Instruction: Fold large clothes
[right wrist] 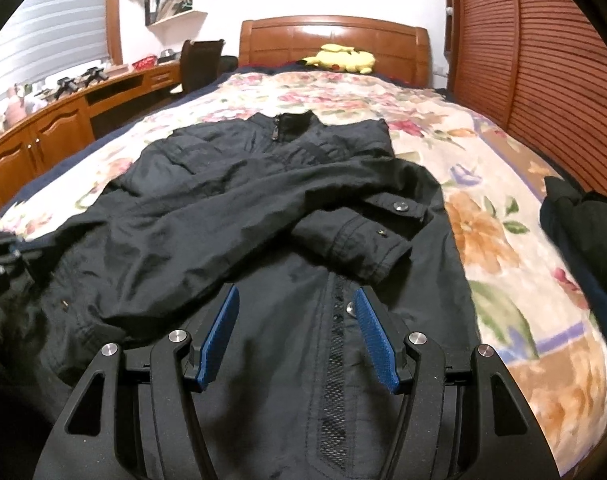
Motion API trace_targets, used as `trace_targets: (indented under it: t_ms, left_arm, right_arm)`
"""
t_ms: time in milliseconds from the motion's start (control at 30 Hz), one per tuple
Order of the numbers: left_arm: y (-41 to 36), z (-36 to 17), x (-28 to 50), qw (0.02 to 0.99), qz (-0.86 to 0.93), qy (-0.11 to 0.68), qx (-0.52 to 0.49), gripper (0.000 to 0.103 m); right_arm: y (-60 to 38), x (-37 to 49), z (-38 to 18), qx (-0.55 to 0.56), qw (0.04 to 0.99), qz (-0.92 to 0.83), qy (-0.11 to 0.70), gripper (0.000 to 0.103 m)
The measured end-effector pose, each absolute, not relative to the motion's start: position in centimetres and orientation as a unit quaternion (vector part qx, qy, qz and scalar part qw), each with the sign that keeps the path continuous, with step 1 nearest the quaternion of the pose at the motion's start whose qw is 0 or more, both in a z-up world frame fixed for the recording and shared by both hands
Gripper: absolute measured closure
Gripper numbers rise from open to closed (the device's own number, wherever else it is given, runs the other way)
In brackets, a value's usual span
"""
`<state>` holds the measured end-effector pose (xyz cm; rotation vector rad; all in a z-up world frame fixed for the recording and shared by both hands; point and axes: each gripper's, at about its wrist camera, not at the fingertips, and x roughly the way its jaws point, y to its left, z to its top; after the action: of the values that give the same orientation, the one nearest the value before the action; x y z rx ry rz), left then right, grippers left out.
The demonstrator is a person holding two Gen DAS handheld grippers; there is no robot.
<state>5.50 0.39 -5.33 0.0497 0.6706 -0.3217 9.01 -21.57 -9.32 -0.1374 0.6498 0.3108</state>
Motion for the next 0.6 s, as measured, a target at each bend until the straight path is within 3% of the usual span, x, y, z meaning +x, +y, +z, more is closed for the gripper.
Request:
trace_targets:
  t_ms: [333, 600]
  left_arm:
    - [3.3, -1.9, 10.2, 0.943, -0.081, 0.315, 0.072, 0.102]
    - [6.2, -2.5, 11.2, 0.938, -0.071, 0.332, 0.067, 0.101]
  right_arm:
    - [-23.1, 8.9, -7.9, -0.049, 0.941, 0.147, 0.301, 0.041]
    - [-23.2, 8.7, -8.1, -0.06, 0.94, 0.146, 0.303, 0.041]
